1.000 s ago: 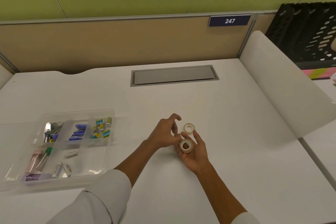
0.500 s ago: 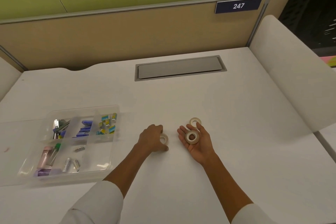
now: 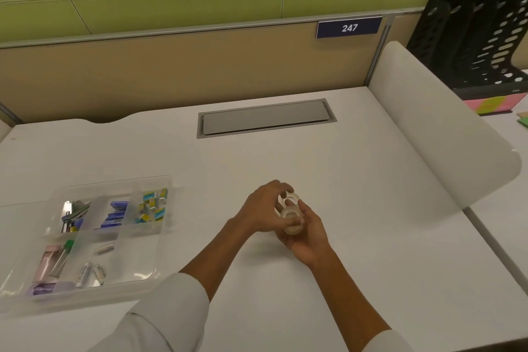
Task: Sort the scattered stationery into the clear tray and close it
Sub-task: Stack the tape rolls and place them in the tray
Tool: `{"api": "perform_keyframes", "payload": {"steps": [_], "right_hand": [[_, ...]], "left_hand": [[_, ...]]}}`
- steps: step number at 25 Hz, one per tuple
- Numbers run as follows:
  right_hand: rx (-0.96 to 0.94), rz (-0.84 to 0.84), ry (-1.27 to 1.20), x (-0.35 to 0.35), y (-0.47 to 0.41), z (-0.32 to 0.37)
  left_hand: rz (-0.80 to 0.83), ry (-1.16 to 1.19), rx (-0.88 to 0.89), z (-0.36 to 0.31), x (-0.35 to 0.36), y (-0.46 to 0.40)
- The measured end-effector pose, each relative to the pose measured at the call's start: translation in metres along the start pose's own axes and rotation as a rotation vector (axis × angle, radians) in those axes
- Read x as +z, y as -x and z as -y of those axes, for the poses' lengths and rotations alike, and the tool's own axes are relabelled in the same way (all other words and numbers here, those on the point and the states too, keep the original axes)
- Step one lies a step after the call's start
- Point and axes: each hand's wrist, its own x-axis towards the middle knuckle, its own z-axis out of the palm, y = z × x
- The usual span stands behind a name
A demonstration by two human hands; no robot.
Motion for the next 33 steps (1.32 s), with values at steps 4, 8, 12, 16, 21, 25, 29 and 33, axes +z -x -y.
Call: {"api": "perform_keyframes", "payload": {"steps": [4,8,12,16,21,25,29,33], "right_hand": [[-0.055,-0.062,-0.046,-0.020,0.006,0.019],[-0.072,-0.086,-0.112,-0.037,0.009,0.035],[-0.073,-0.089,-0.144,-0.044,0.011,0.044],[-0.041,-0.056,-0.156,-0.043,0.014,0.041],[0.004,0.037,-0.051,-0.016,0.016,0.024],[-0.002,0.073,0.043,0.002,0.020,0.005],[0.008,0.087,0.110,0.013,0.020,-0.017],[0.032,0.131,0.141,0.044,0.016,-0.051]], "left_hand": [[-0.098,-0.014,-0.093,0.003,0.012,-0.034],[0.204,-0.307,-0.147,0.014,0.042,-0.053],[0.170,-0.277,-0.126,0.019,0.055,-0.055],[-0.088,-0.036,-0.082,0.006,0.035,-0.045],[-0.055,0.001,0.060,-0.017,0.014,-0.010],[-0.051,-0.011,0.047,-0.011,0.001,0.019],[-0.136,-0.035,0.023,0.002,-0.025,0.052],[-0.215,-0.096,-0.011,0.032,-0.060,0.095]]}}
